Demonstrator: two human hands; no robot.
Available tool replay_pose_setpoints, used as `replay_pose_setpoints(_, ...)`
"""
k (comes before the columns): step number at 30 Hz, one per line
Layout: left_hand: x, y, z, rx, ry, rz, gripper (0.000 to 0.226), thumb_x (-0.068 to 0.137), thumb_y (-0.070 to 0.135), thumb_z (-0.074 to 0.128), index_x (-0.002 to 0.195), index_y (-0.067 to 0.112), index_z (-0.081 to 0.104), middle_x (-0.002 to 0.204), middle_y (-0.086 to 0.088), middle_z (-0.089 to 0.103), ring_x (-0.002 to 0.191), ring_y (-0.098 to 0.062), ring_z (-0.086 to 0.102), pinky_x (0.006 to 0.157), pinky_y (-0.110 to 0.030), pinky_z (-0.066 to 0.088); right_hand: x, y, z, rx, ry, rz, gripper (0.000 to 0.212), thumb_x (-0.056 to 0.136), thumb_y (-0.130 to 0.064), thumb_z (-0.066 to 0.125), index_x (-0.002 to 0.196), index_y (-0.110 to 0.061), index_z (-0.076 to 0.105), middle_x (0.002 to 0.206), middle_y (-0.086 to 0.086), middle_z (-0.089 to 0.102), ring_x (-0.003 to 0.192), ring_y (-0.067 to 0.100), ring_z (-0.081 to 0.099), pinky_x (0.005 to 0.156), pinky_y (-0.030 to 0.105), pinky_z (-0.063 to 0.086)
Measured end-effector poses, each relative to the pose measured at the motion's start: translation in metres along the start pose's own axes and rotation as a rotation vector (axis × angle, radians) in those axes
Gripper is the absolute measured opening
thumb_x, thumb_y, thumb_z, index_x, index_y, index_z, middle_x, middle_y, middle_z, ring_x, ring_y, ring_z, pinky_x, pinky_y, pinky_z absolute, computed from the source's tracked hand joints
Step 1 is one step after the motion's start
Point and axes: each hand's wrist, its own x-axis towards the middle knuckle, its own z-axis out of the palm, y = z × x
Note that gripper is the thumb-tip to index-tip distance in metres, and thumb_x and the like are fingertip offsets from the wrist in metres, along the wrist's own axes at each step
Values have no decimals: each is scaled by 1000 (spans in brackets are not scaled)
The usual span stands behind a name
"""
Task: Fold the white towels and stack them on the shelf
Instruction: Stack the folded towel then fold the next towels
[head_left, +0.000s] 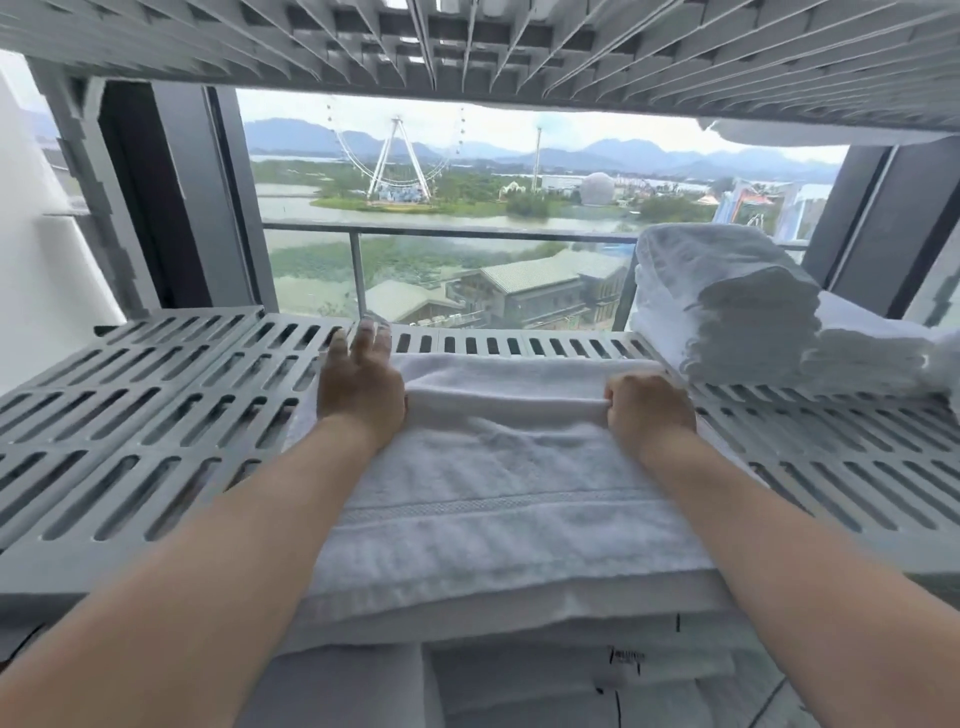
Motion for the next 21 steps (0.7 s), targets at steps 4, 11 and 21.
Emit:
replay_pose_setpoints(4,-18,2,-14,70,2,52,29,97,19,47,119,16,66,107,-6,67,97,-27,62,88,-40,50,-15,3,2,121,-4,54,25,90,-4,46,86,-18,67,82,6,66,68,25,52,64,29,40)
replay_pose_setpoints(11,-28,-5,-29,172,171,73,17,89,-1,60,101,7,67,102,-15,65,89,-30,64,72,-40,59,-15,9,-1,156,-16,113,27,83,5,49,74,-10,69,64,5,54,66,27,57,60,28,42)
replay_pose_setpoints(21,-36,-6,-11,60,9,-1,18,91,12,65,78,21,57,61,4,49,65,-17,54,56,-29,45,-2,22,-1,137,-141,73,33,80,6,41,77,-17,65,74,4,62,72,26,61,64,33,50)
